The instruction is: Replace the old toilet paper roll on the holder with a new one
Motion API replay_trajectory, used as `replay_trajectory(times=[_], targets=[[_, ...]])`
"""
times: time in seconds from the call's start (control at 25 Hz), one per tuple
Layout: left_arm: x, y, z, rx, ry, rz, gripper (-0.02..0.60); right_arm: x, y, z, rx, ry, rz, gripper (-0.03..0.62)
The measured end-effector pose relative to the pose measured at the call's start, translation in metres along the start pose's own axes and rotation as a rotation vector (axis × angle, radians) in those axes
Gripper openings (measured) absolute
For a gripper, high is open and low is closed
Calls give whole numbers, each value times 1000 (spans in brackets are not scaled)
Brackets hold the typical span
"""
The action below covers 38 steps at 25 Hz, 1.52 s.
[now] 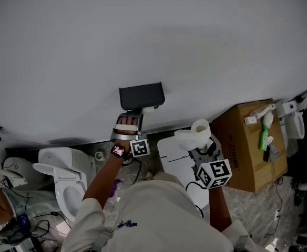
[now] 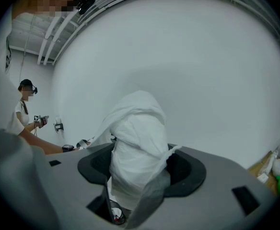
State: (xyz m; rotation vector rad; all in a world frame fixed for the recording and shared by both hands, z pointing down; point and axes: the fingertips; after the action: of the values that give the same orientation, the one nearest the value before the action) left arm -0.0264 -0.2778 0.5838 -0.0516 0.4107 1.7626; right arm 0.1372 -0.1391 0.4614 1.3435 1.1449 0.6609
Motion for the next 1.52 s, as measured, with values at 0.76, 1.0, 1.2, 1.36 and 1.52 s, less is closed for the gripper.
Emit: replay_trajectory(times=[0.76,1.0,1.2,1.36,1.52], targets=[[-6,-10,0,7,6,31,169,-6,3,1,-9,24,-11,293],[-8,-15,0,1,9,43,169,-6,4,2,-16,40,-15,293],[-10,-19,-1,1,-1,55,169,-5,5,5,-22,64,-10,293],[-10,-24,-2,-10,1,61,169,-2,4,8,-28,80,-11,293],[-13,-36,-4,-9,1,77,169,1,4,15,-34,94,-13,293]])
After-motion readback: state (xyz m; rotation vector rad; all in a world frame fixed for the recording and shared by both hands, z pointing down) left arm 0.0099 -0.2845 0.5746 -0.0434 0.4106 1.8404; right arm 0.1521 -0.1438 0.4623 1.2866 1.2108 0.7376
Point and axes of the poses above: the fingertips, and each gripper's own axes: x backward along the fingers, z to its right, y out of its underside, and after that the axes turned 14 degrees about x, right-handed
